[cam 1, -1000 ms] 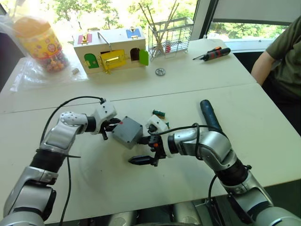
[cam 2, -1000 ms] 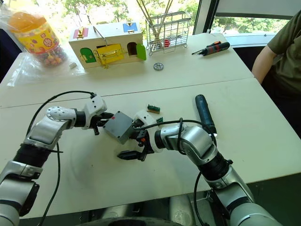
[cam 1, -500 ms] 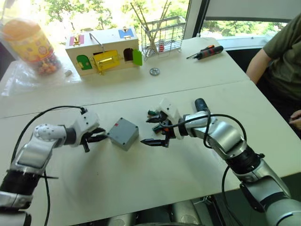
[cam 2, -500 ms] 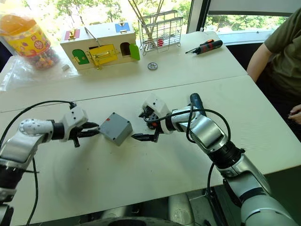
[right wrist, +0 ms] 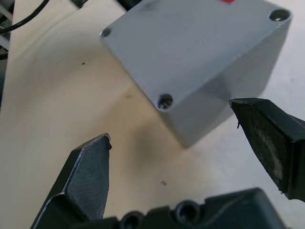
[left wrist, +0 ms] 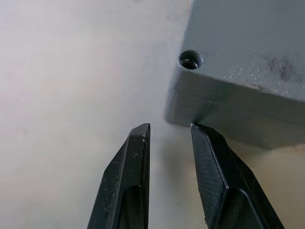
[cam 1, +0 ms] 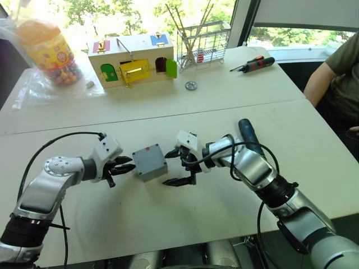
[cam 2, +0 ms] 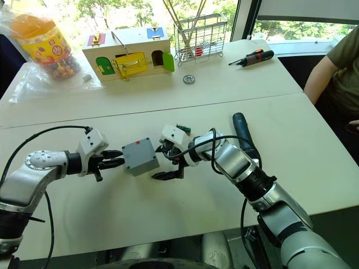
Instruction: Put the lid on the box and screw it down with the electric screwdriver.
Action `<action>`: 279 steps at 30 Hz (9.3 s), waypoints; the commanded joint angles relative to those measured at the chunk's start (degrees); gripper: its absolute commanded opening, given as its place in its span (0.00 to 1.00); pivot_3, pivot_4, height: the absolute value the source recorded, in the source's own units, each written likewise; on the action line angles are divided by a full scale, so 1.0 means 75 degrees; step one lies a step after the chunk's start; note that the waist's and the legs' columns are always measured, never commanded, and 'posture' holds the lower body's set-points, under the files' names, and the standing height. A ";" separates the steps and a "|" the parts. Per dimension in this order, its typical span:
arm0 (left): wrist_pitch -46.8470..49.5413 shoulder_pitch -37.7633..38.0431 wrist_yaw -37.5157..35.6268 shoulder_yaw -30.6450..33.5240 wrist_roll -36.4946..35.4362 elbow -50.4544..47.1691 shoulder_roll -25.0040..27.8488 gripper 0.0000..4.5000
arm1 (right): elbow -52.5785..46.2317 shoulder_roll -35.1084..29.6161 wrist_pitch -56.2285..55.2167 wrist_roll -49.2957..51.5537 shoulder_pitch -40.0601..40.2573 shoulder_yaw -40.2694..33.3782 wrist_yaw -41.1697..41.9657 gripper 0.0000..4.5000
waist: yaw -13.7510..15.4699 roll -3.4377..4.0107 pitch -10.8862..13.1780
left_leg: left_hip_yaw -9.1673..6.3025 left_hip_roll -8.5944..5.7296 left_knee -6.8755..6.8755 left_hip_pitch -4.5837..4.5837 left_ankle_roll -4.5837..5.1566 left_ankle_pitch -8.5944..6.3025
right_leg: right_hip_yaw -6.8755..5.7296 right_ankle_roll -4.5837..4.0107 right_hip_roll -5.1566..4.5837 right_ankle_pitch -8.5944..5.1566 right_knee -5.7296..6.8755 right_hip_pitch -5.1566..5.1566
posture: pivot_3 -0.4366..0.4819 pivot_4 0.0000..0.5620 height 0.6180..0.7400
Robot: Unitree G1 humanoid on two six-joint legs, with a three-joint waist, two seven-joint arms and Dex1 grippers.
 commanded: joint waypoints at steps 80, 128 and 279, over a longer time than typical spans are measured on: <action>0.0247 -0.1879 -0.0501 -0.0220 -0.0919 0.0227 -0.0071 0.30 | 0.2459 0.0845 -0.1718 -0.0596 -0.0475 -0.2982 -0.1727 0.02 | -0.0215 -0.0002 0.0001 | 0.0002 -0.0003 -0.0001 -0.0001 -0.0003 0.0002 | 0.0004 0.0000 0.0000 0.0000 0.0006 -0.0004 | 0.48 0.27 1.00; 0.0703 -0.0858 -0.0746 0.0046 -0.1437 -0.0818 0.0843 0.30 | -0.0189 0.1370 -0.0320 -0.0071 0.0471 -0.1591 -0.1887 0.02 | -0.0169 -0.0001 0.0001 | -0.0003 -0.0004 0.0000 0.0000 -0.0002 0.0001 | 0.0008 0.0000 0.0002 0.0000 0.0012 -0.0003 | 0.48 0.27 1.00; 0.0178 -0.1110 -0.0575 -0.0962 -0.0603 -0.0602 0.0248 0.30 | -0.0040 0.3288 -0.2685 0.0913 0.1512 -0.2425 -0.3424 0.39 | -0.0189 -0.0028 -0.0019 | -0.0024 -0.0008 -0.0008 0.0014 -0.0014 0.0008 | 0.0002 -0.0001 0.0007 0.0002 0.0017 0.0004 | 0.48 0.27 1.00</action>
